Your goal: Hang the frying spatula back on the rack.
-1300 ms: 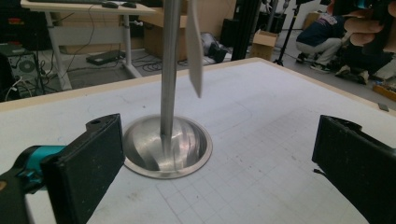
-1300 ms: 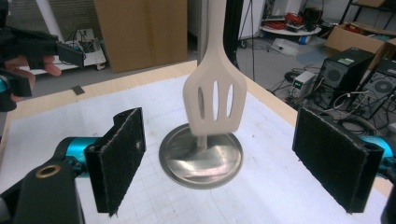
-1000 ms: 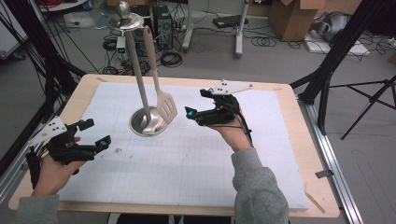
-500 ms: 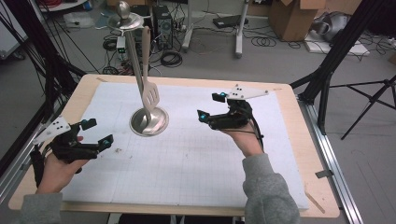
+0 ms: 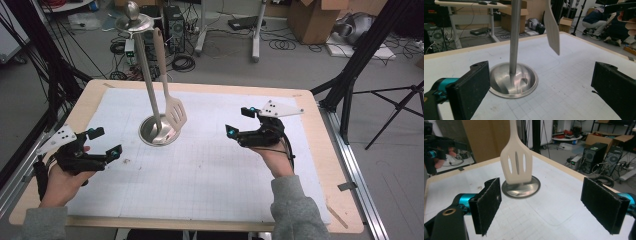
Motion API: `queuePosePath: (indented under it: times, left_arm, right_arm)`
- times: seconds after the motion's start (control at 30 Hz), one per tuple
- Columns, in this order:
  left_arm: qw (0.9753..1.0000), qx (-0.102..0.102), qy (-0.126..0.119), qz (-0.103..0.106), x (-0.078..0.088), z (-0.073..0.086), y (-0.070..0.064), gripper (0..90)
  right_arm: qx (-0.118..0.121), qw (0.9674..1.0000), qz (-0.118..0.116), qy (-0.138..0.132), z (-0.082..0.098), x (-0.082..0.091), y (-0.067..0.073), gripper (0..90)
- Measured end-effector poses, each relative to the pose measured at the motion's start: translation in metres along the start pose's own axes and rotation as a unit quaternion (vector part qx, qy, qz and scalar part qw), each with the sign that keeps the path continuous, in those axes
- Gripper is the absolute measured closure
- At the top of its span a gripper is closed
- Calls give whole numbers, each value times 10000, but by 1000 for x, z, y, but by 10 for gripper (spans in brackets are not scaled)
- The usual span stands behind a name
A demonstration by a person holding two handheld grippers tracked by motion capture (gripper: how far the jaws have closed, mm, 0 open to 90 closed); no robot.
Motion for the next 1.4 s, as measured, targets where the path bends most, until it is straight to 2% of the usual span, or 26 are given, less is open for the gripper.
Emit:
queuePosePath:
  times: [0.43,0.67,0.7,0.97,1.4]
  left_arm:
    - [10000,-3,8,33,-4,0,0,29]
    - [10000,-6,-15,80,-6,0,0,29]
    - [10000,-9,-11,88,-6,0,0,29]
    - [9999,-29,-54,119,-5,0,-1,29]
    - [9999,-55,8,92,-7,3,-1,29]
  right_arm:
    - [-82,9998,205,15,29,26,-2,159]
    - [-146,9995,270,-19,37,38,-2,158]
    - [-90,9995,286,-51,38,39,-3,158]
    - [-204,9991,377,-49,51,52,-6,157]
    - [-451,9966,605,-331,68,88,-14,157]
Point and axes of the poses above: each handheld gripper's, and its own axes: x roughly backward along the jaws, z roughly out of its underside, y roughly to its left, the point moved 2 cm from there along -x, roughly forward along the jaws, and after that the axes turned 7 degrees about -z, right-handed, at the moved point
